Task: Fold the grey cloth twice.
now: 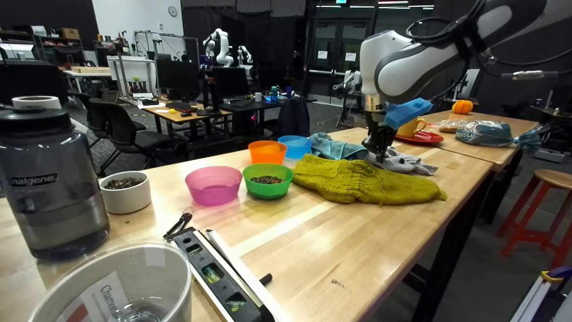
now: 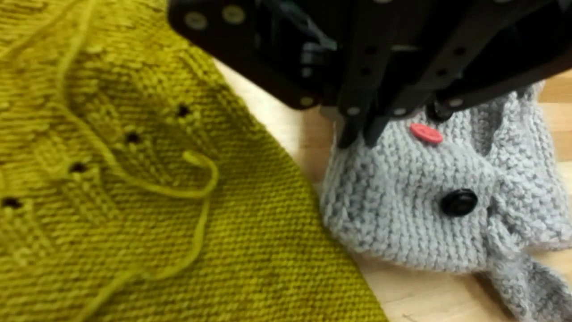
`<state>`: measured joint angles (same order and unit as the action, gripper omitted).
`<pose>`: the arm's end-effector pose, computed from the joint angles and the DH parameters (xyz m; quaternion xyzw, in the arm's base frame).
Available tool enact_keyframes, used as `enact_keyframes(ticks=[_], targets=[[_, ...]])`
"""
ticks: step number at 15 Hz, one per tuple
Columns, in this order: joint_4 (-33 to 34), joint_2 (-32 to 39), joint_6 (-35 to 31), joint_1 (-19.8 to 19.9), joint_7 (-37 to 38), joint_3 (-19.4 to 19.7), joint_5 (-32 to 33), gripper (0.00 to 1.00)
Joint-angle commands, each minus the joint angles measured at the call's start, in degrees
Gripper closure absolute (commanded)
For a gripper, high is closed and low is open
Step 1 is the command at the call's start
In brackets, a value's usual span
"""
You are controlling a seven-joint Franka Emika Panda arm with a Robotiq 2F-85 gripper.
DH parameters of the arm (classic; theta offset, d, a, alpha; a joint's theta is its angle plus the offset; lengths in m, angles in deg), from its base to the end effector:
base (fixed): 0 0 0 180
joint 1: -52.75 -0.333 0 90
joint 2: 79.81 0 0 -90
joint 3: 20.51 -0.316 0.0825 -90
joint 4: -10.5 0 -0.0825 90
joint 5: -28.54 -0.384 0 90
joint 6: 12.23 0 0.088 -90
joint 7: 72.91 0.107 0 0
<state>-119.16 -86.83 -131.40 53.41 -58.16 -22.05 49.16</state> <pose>0.4944 -0.0101 0.4097 0.9870 -0.0276 -0.0086 0.1578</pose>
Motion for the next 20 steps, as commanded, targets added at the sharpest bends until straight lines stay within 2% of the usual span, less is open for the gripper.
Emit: enact_keyframes(ticks=[1,7,14,20], targets=[[-1.54,-4.87,0.08,-0.92,-4.76,-0.04,-4.36,0.99],[-2.25,-8.84,0.02,1.11,-14.99,4.37,-12.89,0.99],[-0.90,-8.66,0.82,5.92,-22.29,10.97,-15.28,0.99],[1.49,-7.01,1.60,8.81,-25.99,15.11,-16.05,0.99]])
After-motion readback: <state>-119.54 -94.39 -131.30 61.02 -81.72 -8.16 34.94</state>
